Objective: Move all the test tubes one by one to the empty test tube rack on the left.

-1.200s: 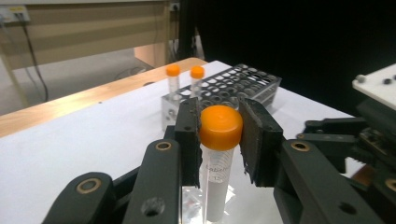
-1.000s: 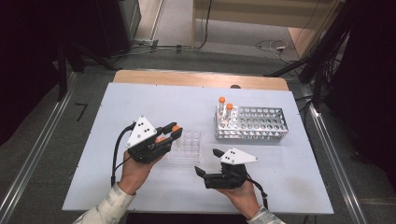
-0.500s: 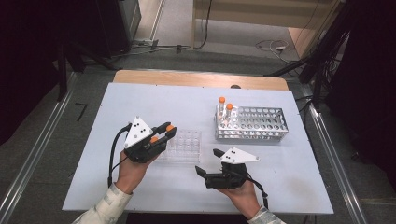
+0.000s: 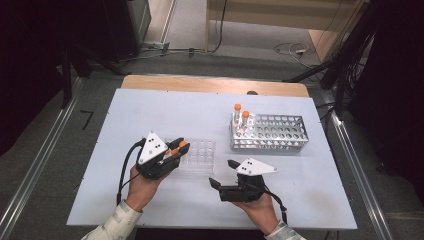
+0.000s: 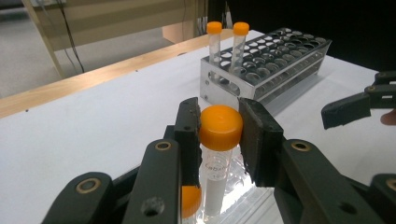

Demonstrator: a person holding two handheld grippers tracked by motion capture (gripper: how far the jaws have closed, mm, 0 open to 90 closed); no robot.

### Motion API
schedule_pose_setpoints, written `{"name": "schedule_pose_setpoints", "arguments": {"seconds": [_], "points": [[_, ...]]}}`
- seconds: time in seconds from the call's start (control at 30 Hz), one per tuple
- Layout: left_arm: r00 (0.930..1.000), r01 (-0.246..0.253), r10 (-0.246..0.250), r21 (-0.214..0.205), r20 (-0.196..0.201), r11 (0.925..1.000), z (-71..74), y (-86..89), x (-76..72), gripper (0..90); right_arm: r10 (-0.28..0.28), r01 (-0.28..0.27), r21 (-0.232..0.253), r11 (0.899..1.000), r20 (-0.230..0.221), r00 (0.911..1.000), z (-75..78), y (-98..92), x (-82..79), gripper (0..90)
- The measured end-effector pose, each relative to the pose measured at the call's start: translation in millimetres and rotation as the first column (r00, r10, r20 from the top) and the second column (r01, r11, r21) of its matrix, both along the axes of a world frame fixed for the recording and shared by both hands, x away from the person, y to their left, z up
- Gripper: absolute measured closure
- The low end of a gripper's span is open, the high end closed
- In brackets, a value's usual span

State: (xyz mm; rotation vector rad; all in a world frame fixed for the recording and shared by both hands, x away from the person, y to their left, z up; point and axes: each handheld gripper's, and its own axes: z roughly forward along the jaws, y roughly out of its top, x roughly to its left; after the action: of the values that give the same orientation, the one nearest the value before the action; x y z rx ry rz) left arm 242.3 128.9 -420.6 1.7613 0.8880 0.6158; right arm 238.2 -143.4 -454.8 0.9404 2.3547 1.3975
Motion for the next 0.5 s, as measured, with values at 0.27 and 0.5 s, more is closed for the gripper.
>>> {"name": "schedule_pose_setpoints", "arguments": {"seconds": [0.27,0.5], "points": [[0.9999,0.002,-0.002,0.01,-0.017,0.9999,-5.8,0.3,-0.9,69.6,0.0,0.0,0.002,1.0,0.004,1.0,0.6,-1.4,0.5,14.5],[0.9998,0.003,-0.003,0.004,-0.02,1.0,-7.5,-0.2,-0.6,66.9,-0.003,0.003,0.003,1.0,0.002,1.0,0.9,-1.9,0.8,14.6]]}}
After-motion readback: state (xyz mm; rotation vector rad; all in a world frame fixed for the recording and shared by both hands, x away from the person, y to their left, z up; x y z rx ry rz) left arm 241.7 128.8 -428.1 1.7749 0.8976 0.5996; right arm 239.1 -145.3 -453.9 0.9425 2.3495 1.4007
